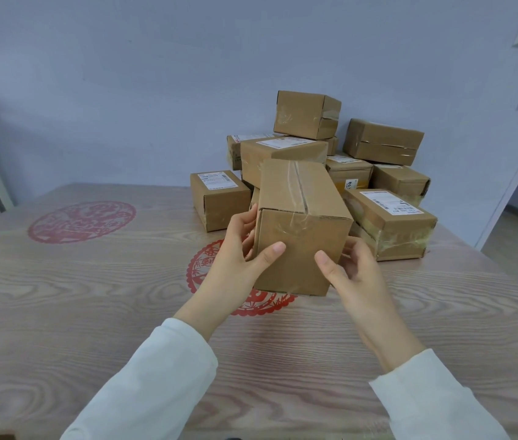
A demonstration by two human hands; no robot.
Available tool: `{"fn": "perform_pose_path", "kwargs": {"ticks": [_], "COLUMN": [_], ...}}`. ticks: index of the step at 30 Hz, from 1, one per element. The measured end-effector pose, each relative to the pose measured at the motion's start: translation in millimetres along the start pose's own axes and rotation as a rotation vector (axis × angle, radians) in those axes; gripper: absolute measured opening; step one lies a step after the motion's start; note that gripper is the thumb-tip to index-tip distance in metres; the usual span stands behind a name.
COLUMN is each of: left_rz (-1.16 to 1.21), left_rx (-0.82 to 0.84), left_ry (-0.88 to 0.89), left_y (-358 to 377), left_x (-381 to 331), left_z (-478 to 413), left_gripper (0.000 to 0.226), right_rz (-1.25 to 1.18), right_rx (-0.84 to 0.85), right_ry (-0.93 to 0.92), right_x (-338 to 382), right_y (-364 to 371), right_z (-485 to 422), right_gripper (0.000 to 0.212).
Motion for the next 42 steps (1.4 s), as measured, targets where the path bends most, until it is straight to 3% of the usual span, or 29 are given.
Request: {"fn": "perform_pose_path", "kwargs": {"ticks": [4,9,16,19,26,31,35,42], "left_rz": [0.01,0.076,0.115,0.097,0.051,0.065,0.105,-0.022], "left_rx": [0.028,-0.021,-0.022,-0.004,-0.052,0.007,0.001,0.079], "left_ry": [0.001,0.008,-0.069,-0.08,-0.01,-0.035,-0.067,-0.055], "left_y": [2,4,4,4,0,3,4,5], "left_x": [1,-4,4,7,-1,1,3,5], "left_z": [2,3,2,3,0,2,3,5], "left_gripper": [0.076,0.058,0.047,0.032,0.077,0.072,0.063,0.103], "right_rz": [-0.032,0.063,-0.037,-0.052,-0.141,-0.065,-0.035,0.012], "right_rx": [-0.04,-0.032,0.018,0.005,0.058,0.022,0.051,0.014], "right_ry": [0.027,-0.068,0.012,0.059,0.071,0.026,0.012,0.01], "right_x": [0,7,7,5,-1,0,-1,-5], "right_y": [-2,-3,-3,-4,-2,-2,-3,-4], "right_z": [-1,1,3,4,4,3,3,0], "right_gripper": [0.05,0.035,0.075,0.073,0.051,0.076,0.065,0.078]}}
Point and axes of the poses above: each hand's wrist, its own z-axis away from the middle knuckle, its own y-axis out of the palm, x = y × z, the point moved 4 cm from there along -z, towards the middle knuckle, and after that the axes turned 13 degrees about z, right-handed, at the moved point
